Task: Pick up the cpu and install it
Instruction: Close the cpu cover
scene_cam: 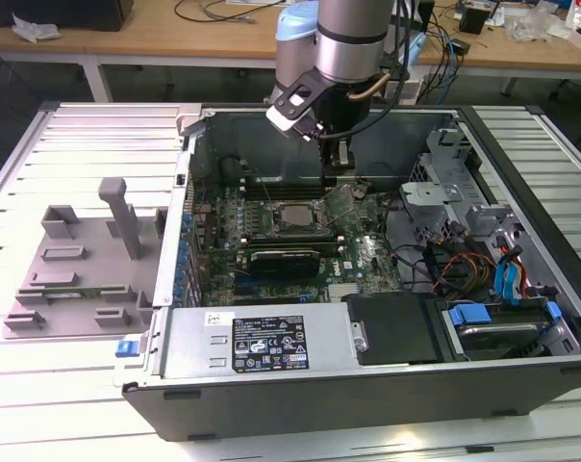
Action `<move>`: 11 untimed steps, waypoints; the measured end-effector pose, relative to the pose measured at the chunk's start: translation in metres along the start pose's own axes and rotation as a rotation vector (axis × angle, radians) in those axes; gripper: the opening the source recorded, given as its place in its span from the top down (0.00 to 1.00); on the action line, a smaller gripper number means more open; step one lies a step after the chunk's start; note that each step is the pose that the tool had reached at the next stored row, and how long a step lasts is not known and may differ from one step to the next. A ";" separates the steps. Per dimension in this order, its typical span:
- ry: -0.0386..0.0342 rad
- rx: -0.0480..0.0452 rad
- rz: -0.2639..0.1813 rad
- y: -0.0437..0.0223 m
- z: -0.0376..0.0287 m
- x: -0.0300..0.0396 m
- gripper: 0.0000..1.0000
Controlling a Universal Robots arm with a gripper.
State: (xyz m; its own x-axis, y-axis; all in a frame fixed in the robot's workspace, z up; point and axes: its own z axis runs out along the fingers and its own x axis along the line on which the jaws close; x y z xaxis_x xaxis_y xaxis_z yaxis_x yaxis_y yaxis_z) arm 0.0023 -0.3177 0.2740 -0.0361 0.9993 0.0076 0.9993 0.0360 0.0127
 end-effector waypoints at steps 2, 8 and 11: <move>0.0000 0.0000 0.000 0.0039 0.0000 -0.0001 0.89; 0.0000 0.0000 0.000 0.0135 0.0002 -0.0005 0.89; 0.0001 0.0000 0.000 0.0185 0.0003 -0.0007 0.89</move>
State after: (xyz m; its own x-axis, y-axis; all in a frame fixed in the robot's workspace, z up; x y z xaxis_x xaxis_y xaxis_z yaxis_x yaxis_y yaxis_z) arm 0.0208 -0.3176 0.2740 -0.0360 0.9993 0.0077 0.9993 0.0359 0.0127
